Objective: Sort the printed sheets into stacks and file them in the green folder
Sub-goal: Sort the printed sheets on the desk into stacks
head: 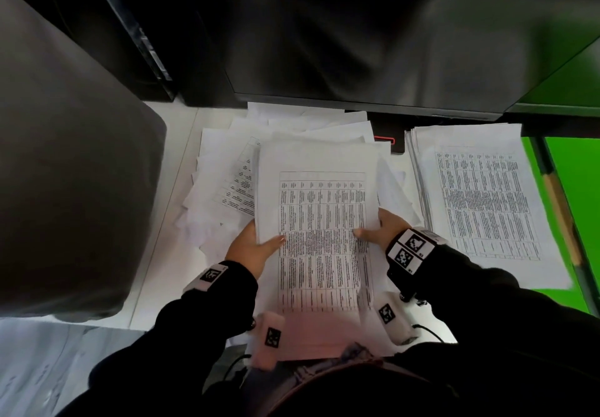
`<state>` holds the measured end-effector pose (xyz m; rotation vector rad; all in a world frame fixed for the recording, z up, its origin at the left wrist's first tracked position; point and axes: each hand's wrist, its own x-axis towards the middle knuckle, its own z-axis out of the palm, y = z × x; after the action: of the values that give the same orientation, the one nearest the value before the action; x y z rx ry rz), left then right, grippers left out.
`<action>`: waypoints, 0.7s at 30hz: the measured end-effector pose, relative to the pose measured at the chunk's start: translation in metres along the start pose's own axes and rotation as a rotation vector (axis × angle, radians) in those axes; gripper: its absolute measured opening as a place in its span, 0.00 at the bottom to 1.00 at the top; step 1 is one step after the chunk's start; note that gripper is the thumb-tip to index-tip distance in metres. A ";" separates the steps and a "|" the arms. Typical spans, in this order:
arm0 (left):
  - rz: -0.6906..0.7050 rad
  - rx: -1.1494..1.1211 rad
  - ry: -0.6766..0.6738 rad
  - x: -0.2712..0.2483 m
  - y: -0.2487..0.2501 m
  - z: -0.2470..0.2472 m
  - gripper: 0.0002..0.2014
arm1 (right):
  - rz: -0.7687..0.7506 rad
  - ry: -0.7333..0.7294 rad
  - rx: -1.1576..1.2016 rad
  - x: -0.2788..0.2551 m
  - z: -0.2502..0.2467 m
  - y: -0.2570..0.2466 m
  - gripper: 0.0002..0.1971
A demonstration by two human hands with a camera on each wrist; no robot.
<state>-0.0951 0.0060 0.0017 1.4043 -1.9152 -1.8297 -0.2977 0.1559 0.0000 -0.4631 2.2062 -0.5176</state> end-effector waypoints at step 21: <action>0.066 1.179 -0.304 -0.013 0.004 -0.023 0.32 | 0.105 0.149 0.376 -0.010 -0.027 0.031 0.22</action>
<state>-0.0749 -0.0020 0.0165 1.2123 -3.3924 -0.8092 -0.3177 0.1926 0.0065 -0.1107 2.1895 -0.9115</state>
